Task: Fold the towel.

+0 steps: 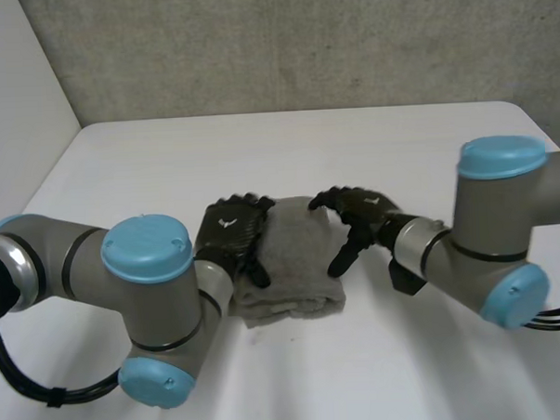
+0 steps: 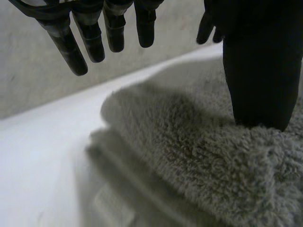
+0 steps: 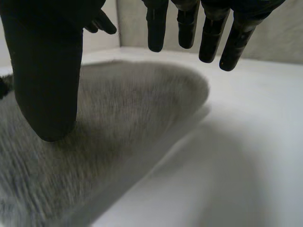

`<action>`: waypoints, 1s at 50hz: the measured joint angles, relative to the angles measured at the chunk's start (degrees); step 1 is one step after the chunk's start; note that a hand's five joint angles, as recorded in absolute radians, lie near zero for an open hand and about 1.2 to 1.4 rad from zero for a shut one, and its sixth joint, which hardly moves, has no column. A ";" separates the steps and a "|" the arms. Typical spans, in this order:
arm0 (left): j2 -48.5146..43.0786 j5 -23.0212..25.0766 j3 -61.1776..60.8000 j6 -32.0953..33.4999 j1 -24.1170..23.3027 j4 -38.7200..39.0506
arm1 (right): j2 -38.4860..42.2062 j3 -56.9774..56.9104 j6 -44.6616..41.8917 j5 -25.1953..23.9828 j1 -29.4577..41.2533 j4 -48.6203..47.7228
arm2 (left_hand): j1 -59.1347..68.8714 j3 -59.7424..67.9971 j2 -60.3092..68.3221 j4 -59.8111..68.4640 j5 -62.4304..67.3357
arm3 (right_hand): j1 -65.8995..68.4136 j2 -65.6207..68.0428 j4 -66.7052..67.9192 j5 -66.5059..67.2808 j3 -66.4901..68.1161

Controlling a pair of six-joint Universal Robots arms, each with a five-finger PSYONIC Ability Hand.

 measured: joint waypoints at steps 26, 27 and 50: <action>12.96 -1.79 -5.40 4.80 -0.30 -2.65 | -8.98 -5.85 -15.90 7.81 4.13 -0.53 | -0.27 -0.50 -0.52 -0.55 -0.41 | -0.01 0.00 0.00 -1.21 0.00; 14.48 -1.78 -5.04 4.81 -0.36 -2.65 | -10.75 -5.77 -15.35 8.28 3.89 -0.89 | -0.35 -0.58 -0.59 -0.65 -0.50 | -0.01 0.00 0.00 -1.21 0.00; 39.73 -1.17 5.20 9.53 15.38 -23.71 | -35.22 -3.27 -18.00 25.86 -6.43 5.40 | -0.57 -0.44 -0.49 -0.55 -0.70 | -0.01 0.00 0.00 -1.24 0.00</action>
